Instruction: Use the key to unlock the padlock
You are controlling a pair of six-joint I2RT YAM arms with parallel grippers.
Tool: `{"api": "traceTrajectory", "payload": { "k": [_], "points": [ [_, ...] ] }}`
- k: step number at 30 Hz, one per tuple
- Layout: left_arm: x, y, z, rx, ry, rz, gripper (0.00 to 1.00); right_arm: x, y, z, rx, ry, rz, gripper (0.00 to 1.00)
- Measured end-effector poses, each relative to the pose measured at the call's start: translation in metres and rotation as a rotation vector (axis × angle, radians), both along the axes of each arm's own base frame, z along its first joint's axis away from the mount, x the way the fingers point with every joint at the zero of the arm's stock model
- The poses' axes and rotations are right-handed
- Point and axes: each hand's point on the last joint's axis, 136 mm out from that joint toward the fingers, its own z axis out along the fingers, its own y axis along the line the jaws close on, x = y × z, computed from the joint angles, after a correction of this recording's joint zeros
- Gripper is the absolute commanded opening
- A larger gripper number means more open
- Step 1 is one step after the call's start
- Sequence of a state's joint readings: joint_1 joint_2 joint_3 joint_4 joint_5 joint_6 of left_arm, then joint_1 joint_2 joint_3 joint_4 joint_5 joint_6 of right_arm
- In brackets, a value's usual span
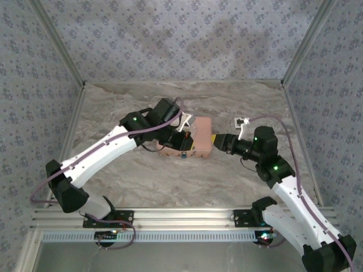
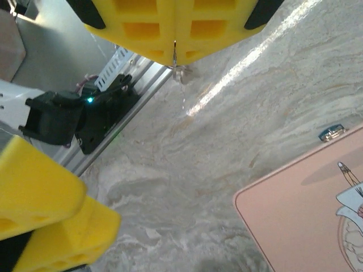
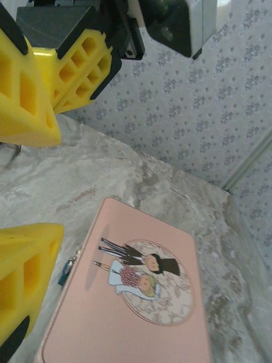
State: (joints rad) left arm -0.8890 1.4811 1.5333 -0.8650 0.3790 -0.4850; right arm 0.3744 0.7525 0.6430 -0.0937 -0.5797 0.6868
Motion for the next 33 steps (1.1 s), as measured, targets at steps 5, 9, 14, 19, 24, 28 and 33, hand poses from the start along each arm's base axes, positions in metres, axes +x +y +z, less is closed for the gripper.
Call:
{"api": "traceTrajectory", "payload": {
  "k": [5, 9, 14, 19, 24, 28, 33],
  "points": [
    [-0.005, -0.011, 0.022, -0.105, -0.018, -0.049, 0.00, -0.007, 0.009, 0.006, 0.081, -0.037, 0.066, 0.46],
    [-0.013, -0.019, 0.051, -0.240, -0.054, -0.092, 0.00, -0.013, 0.014, 0.030, 0.155, -0.112, 0.111, 0.52],
    [-0.020, -0.023, 0.069, -0.340, -0.066, -0.120, 0.00, -0.026, 0.024, 0.056, 0.221, -0.196, 0.179, 0.53],
    [-0.021, -0.027, 0.075, -0.382, -0.066, -0.128, 0.00, -0.041, 0.034, 0.069, 0.255, -0.243, 0.243, 0.51],
    [-0.021, -0.027, 0.076, -0.400, -0.063, -0.123, 0.00, -0.049, 0.039, 0.072, 0.264, -0.255, 0.276, 0.48],
    [-0.023, -0.026, 0.081, -0.419, -0.074, -0.120, 0.00, -0.049, 0.039, 0.074, 0.268, -0.263, 0.277, 0.44],
    [-0.023, -0.023, 0.089, -0.446, -0.085, -0.111, 0.00, -0.052, 0.038, 0.078, 0.279, -0.278, 0.278, 0.36]
  ]
}}
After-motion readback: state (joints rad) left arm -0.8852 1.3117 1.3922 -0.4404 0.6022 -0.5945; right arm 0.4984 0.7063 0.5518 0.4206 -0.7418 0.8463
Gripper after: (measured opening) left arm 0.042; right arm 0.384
